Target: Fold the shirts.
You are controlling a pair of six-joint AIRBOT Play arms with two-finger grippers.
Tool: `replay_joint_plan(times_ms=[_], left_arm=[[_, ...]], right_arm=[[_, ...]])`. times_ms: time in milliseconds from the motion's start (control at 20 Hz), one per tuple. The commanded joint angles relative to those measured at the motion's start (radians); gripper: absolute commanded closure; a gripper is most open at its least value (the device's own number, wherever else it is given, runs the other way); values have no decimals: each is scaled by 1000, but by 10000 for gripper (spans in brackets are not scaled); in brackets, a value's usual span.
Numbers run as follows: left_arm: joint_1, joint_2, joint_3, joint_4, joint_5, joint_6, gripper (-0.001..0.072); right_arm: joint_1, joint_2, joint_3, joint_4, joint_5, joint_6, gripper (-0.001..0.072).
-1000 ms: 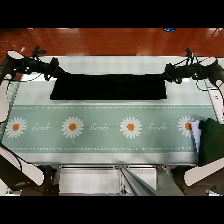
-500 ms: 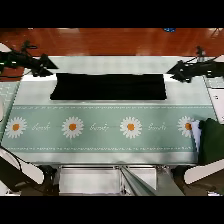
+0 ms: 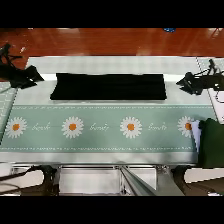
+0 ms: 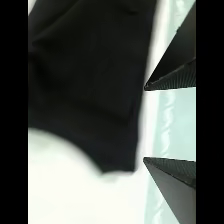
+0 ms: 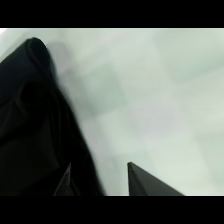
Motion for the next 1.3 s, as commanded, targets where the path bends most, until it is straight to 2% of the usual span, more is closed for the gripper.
replay_joint_plan(times_ms=[0,150,400,450,500,550,600,700,750,800,900,1100,1250], left_arm=[[-99,175,-231,18,133,0,202],[-175,181,-238,14,113,0,202],[-267,179,-238,13,202,-1,202],[-277,175,-238,5,221,-1,202],[-281,172,-238,-12,230,-1,202],[-281,169,-238,-34,233,-1,202],[-280,167,-238,-47,233,0,202],[-281,167,-238,-59,223,3,207],[-281,167,-238,-74,209,27,326],[-281,167,-238,-91,193,60,684],[-309,167,-238,-127,219,126,684],[-485,143,-229,-151,422,113,684],[-662,-1,-107,-170,415,88,685]], right_arm=[[37,-57,-37,138,-45,-26,295],[68,-108,-29,206,-37,-53,295],[169,-193,79,209,5,-42,297],[191,-205,104,209,8,-37,329],[211,-210,129,208,13,-36,469],[224,-208,149,208,18,-45,648],[230,-201,174,201,44,-58,688],[229,-157,204,154,105,-62,689],[227,-110,204,92,122,-53,689],[227,-55,198,16,138,-42,689],[235,92,137,-108,149,-23,689],[235,445,-126,-115,145,-27,689],[235,707,-303,-105,163,4,689]])
